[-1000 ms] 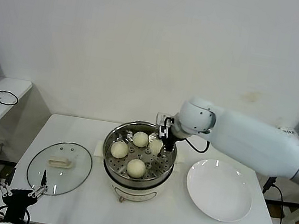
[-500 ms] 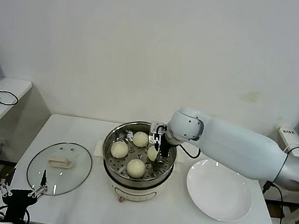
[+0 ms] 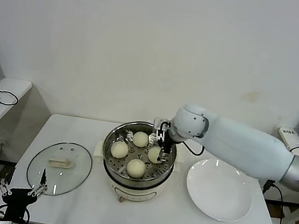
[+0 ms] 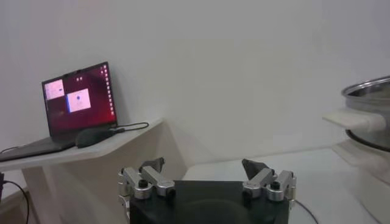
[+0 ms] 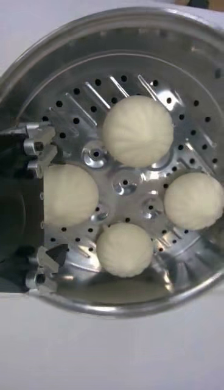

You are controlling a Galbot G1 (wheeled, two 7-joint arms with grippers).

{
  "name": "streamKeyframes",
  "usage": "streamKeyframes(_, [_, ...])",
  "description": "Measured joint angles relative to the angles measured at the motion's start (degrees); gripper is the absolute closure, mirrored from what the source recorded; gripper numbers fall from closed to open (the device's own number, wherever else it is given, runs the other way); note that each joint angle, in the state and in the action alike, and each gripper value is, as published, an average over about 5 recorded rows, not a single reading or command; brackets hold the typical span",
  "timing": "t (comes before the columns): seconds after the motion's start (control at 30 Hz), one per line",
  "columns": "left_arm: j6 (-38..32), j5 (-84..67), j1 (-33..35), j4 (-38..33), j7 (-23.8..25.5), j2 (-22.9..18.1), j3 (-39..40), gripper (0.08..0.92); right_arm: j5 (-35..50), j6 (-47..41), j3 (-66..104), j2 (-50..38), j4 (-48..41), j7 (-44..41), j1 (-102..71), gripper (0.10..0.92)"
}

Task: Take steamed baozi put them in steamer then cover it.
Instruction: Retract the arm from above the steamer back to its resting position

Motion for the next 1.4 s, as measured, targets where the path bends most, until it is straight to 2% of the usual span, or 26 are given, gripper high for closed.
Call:
streamKeyframes(0.2, [0.04, -0.25, -0.46, 0.08, 0.06, 0.15, -0.07, 0.177, 3.24, 0.24, 3.39, -4.05, 4.27, 3.41, -0.59, 0.202])
streamKeyframes(0.37, [0.04, -0.26, -1.06, 0.64, 0.18, 0.26, -0.32, 0.177, 6.74, 2.25, 8.89, -9.10, 8.34, 10.71, -5.39, 0.203])
streamKeyframes(0.7, [-0.27, 1.90, -2.66, 2.75, 0.39, 0.66, -1.23, 0.177, 7.68, 13.47, 34.45, -16.21, 16.84, 28.39, -33.88, 0.203])
streamKeyframes(0.97, [-2.96, 13.10, -3.62, 7.15, 0.04, 2.01, -2.58, 0.177, 3.35, 25.07, 61.63, -11.82, 22.29, 36.15, -62.61, 0.203])
streamKeyframes(1.4, [-7.43, 50.99, -3.43, 13.78, -2.98, 7.14, -5.44, 0.177, 1.24, 40.60, 95.81, -0.67, 28.29, 41.80, -95.27, 0.202])
